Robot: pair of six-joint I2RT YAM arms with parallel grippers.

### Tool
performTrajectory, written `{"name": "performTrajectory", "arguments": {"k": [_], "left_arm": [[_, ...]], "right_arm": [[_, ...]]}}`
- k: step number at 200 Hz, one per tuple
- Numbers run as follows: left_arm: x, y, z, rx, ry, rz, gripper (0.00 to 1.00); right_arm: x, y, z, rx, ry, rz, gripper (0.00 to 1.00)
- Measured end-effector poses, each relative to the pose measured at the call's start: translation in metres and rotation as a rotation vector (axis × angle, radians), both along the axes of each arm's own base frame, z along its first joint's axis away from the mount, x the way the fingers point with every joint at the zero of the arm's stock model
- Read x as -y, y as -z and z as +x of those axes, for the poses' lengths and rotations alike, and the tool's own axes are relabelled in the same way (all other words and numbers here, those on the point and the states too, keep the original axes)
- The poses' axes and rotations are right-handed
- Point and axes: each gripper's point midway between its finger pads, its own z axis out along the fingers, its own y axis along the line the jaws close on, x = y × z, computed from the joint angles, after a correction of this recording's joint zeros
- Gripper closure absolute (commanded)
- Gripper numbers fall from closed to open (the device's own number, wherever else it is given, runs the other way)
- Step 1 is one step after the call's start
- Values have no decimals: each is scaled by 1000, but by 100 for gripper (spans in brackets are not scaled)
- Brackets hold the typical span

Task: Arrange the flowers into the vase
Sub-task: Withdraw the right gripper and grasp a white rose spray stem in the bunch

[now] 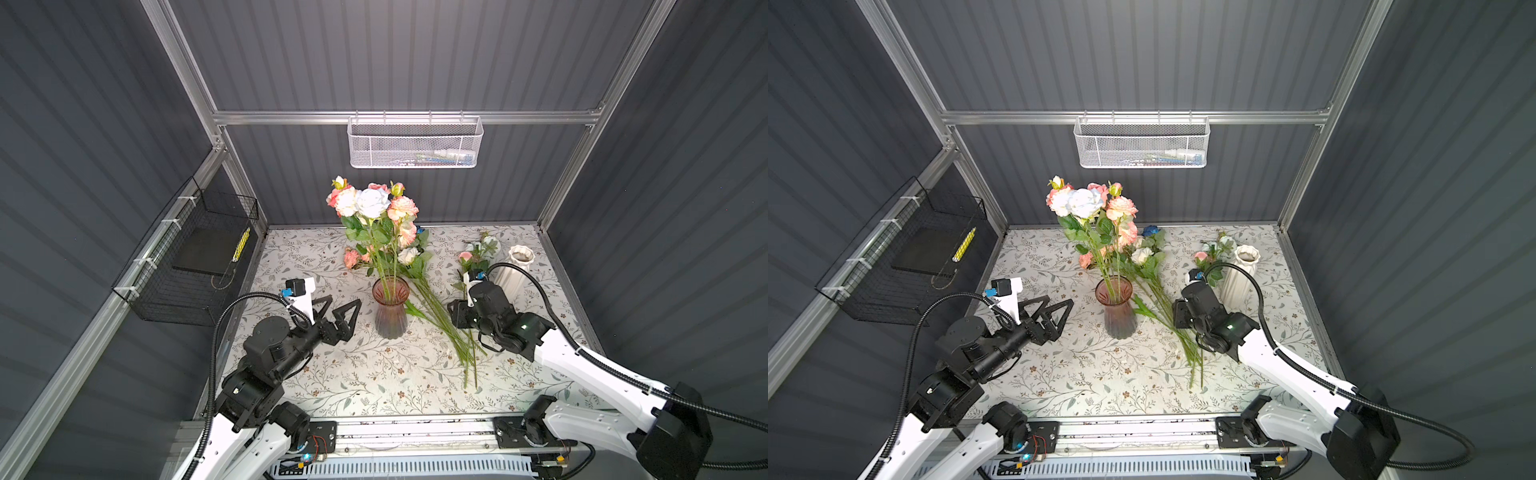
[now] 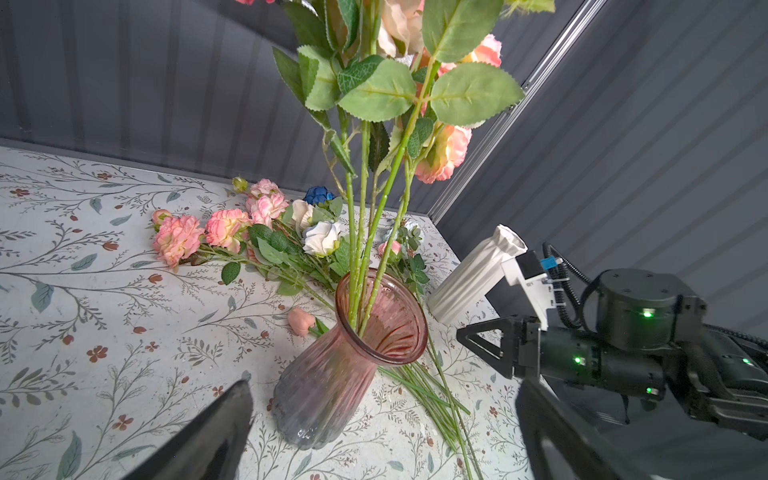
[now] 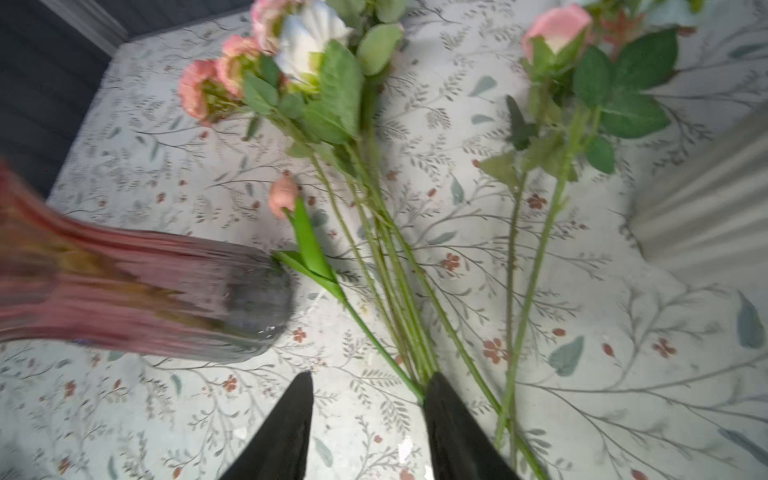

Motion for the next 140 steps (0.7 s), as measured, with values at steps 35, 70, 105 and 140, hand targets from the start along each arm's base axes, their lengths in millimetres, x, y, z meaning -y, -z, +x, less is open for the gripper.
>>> {"name": "performTrajectory", "arguments": {"k": [35,70,105,140], "left_arm": [[-1,-1,-1,6,0,-4,0],[-1,5,-1,-3,0,1,0],[-1,9,-1,-12,0,2,0],[-1,9,-1,-12,-1,0,0]], "right_arm": [[32,37,10,-86,144,-53,59],[46,73,3,-186,201,-82,63],[48,95,-5,-252,214,-88,70],[45,103,-5,-273,215,-79,75]]}}
